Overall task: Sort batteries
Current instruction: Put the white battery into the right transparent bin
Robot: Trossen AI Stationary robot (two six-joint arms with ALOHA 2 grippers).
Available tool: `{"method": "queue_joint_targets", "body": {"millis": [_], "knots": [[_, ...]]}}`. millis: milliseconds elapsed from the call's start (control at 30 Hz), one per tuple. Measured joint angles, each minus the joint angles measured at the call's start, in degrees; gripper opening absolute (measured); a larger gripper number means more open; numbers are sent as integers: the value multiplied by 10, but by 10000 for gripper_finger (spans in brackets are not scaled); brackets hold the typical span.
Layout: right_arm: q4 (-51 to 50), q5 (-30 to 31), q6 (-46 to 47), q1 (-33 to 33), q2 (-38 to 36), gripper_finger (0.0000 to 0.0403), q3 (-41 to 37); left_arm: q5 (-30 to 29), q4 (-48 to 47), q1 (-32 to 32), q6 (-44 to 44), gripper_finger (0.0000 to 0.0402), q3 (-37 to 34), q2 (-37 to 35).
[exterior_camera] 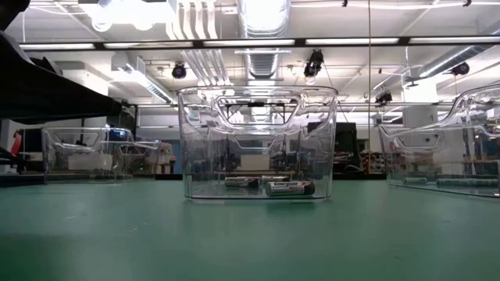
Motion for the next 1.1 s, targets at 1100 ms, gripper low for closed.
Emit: {"method": "queue_joint_targets", "body": {"millis": [1100], "knots": [[-4, 65, -141, 73, -22, 169, -5, -3, -2, 0, -4, 170, 0, 1]]}}
